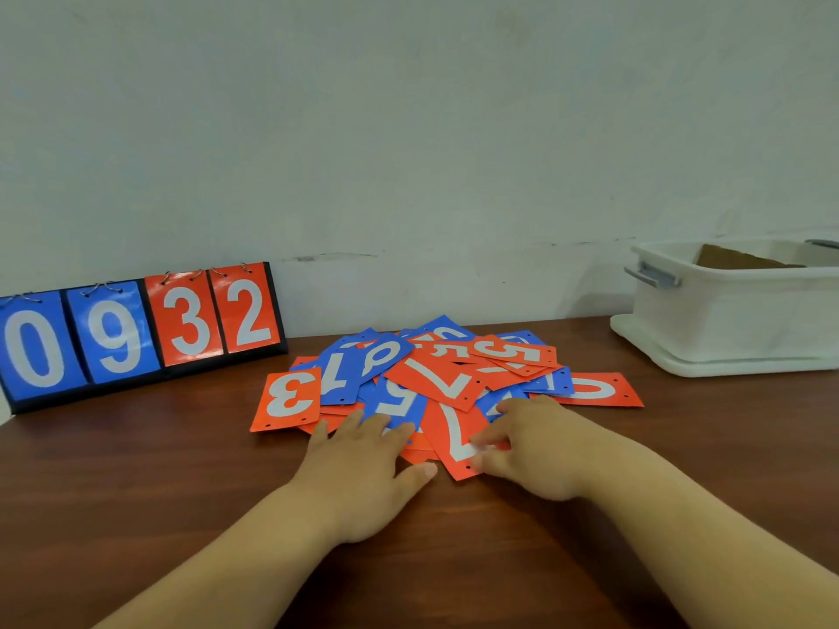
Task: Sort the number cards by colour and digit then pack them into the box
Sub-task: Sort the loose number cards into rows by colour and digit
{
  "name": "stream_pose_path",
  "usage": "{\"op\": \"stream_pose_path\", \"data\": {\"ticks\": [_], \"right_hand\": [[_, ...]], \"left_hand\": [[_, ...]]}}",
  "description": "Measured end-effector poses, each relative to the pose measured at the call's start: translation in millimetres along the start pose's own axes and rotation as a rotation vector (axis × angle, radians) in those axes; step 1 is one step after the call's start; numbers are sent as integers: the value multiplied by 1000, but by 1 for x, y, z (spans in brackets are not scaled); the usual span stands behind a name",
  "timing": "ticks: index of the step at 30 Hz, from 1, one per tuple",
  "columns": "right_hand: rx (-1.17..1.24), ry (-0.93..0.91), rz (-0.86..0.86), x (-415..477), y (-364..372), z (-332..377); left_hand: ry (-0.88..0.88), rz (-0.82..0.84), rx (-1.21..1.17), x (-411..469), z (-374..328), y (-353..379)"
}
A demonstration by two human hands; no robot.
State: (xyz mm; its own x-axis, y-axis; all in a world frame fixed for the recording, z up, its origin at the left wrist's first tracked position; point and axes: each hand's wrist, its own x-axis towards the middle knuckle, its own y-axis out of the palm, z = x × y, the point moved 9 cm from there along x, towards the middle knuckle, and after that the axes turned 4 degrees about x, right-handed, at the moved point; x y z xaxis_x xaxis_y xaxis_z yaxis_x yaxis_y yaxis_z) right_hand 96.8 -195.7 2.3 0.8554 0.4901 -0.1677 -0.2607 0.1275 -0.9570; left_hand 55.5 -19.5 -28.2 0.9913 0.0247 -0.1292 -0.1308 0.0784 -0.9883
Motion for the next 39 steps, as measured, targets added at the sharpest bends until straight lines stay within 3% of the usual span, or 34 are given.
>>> {"op": "stream_pose_path", "data": {"ticks": [3,6,12,15,18,22,25,29,36,39], "right_hand": [[62,63,-4,-4,-6,-3],[93,151,-115,0,-7,-4],[247,211,-118,2,-3,-2],[361,221,-57,1,-3,-12],[487,200,-107,5,-12,-26],[669,131,-150,10,-21,-41],[795,2,3,8,-13,-32],[903,-138,141,2,-6,-9],[880,-114,-292,8,-26,-12],[907,-160,-302,9,-23,0]], "left_hand": [[-38,-64,35,2,4,-5],[-5,-123,6,2,1,-8],[168,-31,-65,1,-14,-1],[224,-28,-69,-4,-21,-5],[290,-42,-118,-13,-30,-11],[309,-289,-251,-21,-26,-38],[221,-494,-513,-27,-9,-61],[188,-267,-767,-21,-8,-46],[228,-37,-877,-14,-13,-32],[269,67,-898,-16,-21,-24]]}}
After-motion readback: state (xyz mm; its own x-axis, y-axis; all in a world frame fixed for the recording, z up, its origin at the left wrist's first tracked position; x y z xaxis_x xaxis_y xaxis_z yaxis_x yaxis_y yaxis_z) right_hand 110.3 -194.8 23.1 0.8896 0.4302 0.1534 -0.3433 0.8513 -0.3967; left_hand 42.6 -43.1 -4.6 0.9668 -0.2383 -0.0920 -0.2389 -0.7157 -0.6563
